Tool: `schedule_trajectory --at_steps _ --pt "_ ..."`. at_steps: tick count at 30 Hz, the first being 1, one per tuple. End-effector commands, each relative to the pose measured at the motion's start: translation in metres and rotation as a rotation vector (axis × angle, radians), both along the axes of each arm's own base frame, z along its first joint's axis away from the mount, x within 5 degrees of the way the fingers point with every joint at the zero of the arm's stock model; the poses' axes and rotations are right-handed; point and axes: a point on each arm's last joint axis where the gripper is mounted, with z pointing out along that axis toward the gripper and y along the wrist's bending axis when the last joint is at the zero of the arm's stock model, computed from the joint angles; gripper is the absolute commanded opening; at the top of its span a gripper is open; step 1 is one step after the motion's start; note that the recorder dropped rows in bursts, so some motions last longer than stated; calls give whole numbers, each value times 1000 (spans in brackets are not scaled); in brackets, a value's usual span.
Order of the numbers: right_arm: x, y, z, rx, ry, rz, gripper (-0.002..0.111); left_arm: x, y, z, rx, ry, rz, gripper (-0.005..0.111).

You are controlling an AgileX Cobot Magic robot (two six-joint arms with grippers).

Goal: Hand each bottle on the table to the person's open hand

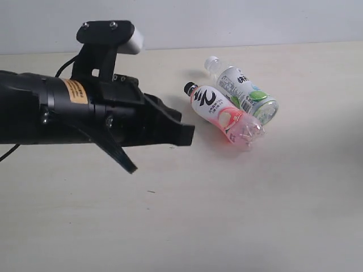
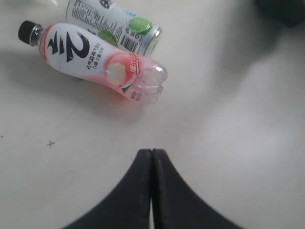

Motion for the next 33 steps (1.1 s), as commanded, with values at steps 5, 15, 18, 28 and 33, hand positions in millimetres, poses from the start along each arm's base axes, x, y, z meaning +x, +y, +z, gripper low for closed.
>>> schedule_trajectory --at_steps 5,15,18,28,33 --pt "0 0 0 -3 -9 -4 0 32 -16 31 -13 137 45 0" --pt "0 0 0 -3 -9 -4 0 65 -37 36 13 190 55 0" --pt "0 0 0 -1 -8 -3 0 72 -44 32 28 209 51 0" --pt "0 0 0 -1 -8 -3 0 92 -65 20 79 251 36 0" --pt "0 0 0 -3 -9 -4 0 103 -71 18 126 251 21 0"
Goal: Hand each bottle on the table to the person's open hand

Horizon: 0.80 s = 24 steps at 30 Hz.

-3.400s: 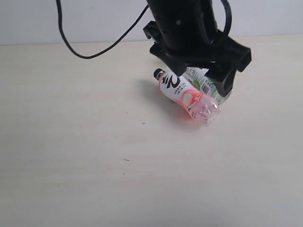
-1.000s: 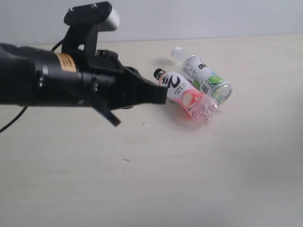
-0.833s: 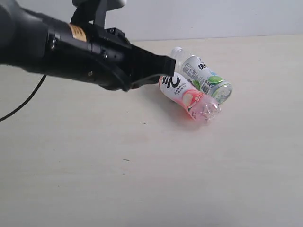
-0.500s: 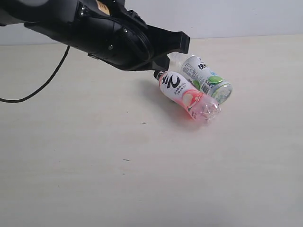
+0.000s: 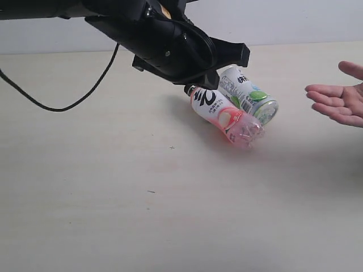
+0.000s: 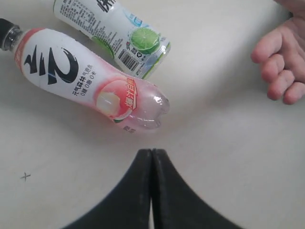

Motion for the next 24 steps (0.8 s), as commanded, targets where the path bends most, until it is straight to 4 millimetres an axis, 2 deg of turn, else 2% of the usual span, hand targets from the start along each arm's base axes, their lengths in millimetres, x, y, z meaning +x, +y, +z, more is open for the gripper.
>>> schedule_trajectory --at_steps 1,7,13,18,20,24 --pt "0 0 0 -3 -9 -4 0 11 -3 0 29 0 -5 0" --pt "0 0 0 -3 -9 -4 0 32 4 -5 184 -13 7 0" --pt "0 0 0 -3 -9 -4 0 55 19 -11 379 -24 148 0" --pt "0 0 0 -1 -8 -3 0 53 9 -11 383 -74 127 0" --pt "0 0 0 -1 -8 -3 0 46 1 -11 427 -132 -4 0" --pt "0 0 0 -3 -9 -4 0 26 -21 -10 595 -405 -539 0"
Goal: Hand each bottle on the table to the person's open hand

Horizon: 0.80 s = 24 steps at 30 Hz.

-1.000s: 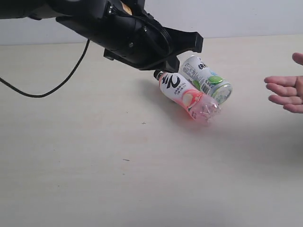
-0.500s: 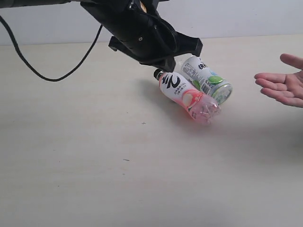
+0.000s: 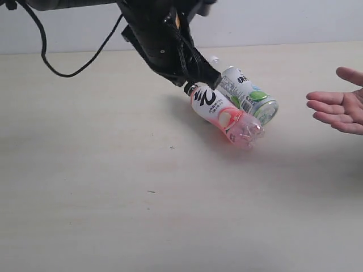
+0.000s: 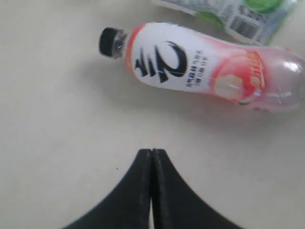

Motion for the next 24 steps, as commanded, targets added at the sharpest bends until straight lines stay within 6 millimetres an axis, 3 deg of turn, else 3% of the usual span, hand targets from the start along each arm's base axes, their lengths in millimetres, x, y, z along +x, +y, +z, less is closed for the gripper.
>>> schedule_trajectory --at_steps 1,5,7,10,11,13,17,24 --pt "0 0 0 -3 -9 -4 0 -14 -21 6 179 -190 -528 0" --pt "0 0 0 -3 -9 -4 0 -22 -36 9 367 -410 -1035 0" --pt "0 0 0 -3 -9 -4 0 -22 -38 6 406 -442 -1116 7" --pt "0 0 0 -3 -9 -4 0 -17 -45 -14 449 -458 -1197 52" --pt "0 0 0 -3 -9 -4 0 -14 -49 -24 445 -464 -1201 74" --pt "0 0 0 -3 -9 -4 0 -10 -54 -38 443 -468 -1210 87" --pt "0 0 0 -3 -9 -4 0 -6 -58 -66 504 -455 -1297 86" --pt "0 0 0 -3 -9 -4 0 0 -67 -87 493 -506 -1296 86"
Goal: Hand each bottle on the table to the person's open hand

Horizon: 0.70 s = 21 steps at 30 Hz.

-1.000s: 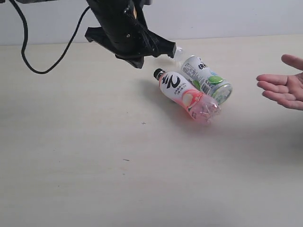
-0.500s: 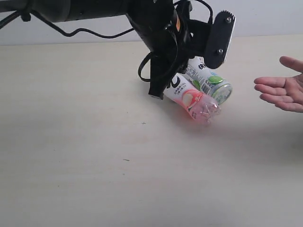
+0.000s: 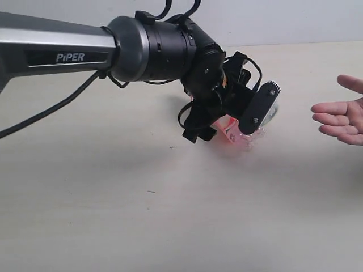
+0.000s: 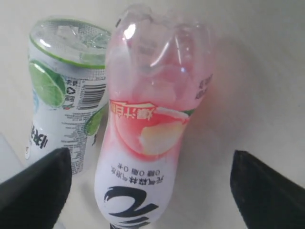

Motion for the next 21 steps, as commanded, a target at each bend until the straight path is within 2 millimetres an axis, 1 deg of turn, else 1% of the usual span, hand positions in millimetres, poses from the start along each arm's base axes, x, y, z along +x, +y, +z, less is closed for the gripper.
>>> schedule_trajectory --at_steps 1,7,12,17,21 --pt "0 0 0 -3 -9 -4 0 3 -8 -9 -49 -20 0 86" --pt "0 0 0 -3 -9 -4 0 4 -9 -24 -32 -8 -4 86" --pt "0 0 0 -3 -9 -4 0 5 -12 -24 -61 -28 -13 86" --pt "0 0 0 -3 -9 -4 0 7 -10 -24 -73 -21 11 86" --pt "0 0 0 -3 -9 -4 0 13 -7 -34 -63 -9 29 86"
